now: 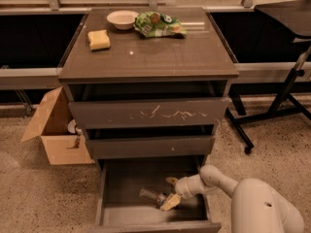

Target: Place water bottle into bottom drawer

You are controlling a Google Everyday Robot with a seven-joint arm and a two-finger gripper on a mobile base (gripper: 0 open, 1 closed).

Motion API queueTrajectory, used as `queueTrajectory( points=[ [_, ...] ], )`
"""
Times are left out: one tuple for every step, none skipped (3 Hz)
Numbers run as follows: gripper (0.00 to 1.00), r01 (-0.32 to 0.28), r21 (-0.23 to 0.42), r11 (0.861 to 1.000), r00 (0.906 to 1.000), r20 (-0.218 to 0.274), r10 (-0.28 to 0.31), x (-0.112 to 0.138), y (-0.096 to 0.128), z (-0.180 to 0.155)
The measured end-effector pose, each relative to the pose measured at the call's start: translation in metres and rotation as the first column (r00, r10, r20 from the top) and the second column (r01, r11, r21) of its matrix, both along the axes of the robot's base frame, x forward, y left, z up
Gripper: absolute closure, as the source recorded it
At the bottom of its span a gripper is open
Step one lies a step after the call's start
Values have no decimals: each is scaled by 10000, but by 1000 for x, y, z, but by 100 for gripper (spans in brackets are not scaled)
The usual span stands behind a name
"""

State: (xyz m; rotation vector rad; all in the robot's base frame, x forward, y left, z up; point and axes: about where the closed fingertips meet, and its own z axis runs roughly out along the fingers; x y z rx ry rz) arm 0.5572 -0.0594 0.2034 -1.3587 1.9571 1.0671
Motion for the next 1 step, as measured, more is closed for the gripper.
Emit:
queueTrajectory(
  points=[
    [0,159,601,9981,9970,744,-203,-7,-11,33]
  ],
)
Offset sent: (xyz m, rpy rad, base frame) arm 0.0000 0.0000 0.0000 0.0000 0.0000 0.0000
